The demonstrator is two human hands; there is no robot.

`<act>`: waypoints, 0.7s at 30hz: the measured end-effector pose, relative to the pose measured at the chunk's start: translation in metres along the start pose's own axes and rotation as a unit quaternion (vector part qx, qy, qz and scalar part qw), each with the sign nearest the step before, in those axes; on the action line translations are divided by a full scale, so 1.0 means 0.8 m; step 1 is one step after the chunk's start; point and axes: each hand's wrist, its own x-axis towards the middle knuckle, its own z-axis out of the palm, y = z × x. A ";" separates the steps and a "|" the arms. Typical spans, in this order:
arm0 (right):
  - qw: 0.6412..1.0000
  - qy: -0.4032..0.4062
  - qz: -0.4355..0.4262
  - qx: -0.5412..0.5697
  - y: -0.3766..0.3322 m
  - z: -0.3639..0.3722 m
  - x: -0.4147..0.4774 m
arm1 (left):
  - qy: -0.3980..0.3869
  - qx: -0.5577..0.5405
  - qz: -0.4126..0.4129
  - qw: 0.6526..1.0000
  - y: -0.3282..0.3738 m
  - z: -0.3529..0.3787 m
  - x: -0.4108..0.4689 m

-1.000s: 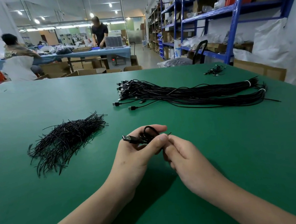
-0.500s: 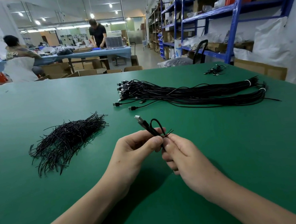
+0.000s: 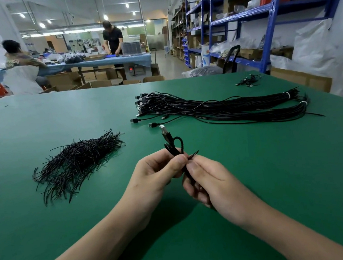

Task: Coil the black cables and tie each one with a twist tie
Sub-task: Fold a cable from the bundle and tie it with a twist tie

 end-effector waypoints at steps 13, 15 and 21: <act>0.951 0.225 -0.099 -0.188 -0.001 -0.013 0.001 | 0.047 0.042 -0.036 0.997 0.001 -0.002 -0.001; 0.931 0.232 -0.131 -0.250 0.002 -0.012 0.001 | 0.052 0.053 -0.038 0.997 0.000 -0.001 -0.001; 0.831 0.219 -0.226 -0.459 -0.002 -0.018 0.001 | 0.045 0.097 -0.063 0.992 -0.001 0.003 -0.001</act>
